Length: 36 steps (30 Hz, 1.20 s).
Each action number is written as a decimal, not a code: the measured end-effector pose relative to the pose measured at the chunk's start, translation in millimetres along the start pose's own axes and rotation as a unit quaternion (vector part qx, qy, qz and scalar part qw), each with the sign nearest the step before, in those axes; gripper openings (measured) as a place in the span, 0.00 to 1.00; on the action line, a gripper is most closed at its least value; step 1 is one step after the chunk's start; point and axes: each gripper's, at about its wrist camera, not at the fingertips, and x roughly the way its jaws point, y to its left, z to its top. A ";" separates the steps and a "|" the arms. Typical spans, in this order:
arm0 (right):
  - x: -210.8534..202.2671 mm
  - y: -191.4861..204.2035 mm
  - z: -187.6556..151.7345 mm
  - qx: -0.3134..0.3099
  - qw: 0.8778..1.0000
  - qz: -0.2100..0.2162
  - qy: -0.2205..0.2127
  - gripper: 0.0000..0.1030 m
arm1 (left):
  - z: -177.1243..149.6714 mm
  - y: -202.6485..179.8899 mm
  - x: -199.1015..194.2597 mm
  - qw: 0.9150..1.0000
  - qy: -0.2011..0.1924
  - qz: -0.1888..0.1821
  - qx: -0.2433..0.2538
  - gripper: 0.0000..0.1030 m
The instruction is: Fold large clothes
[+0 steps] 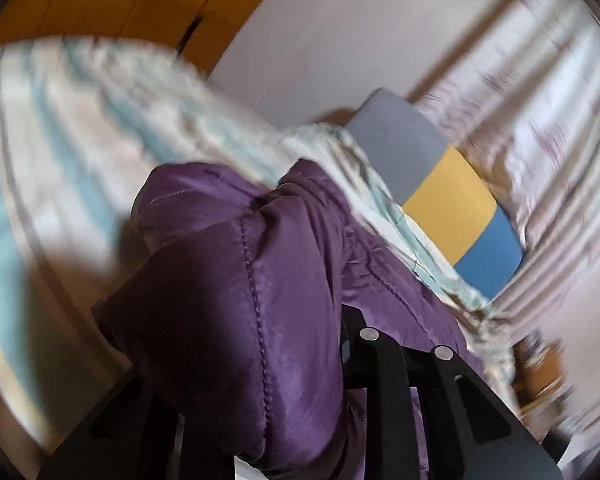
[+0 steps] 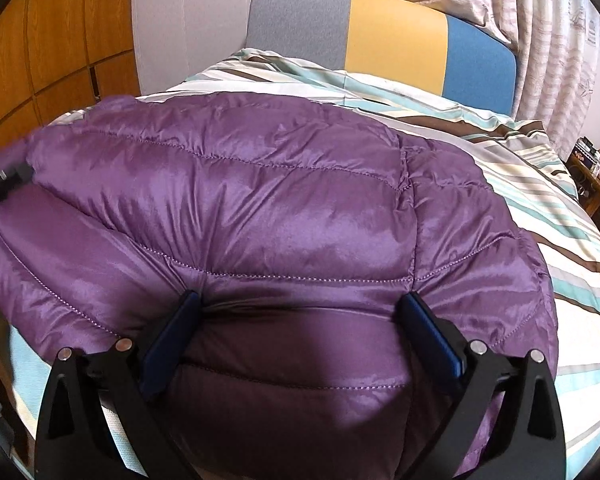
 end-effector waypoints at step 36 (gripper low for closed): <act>-92.4 -180.4 -46.6 0.221 0.953 -0.199 -0.052 0.97 | -63.3 -206.1 -40.1 0.891 -0.099 -0.047 0.441 0.22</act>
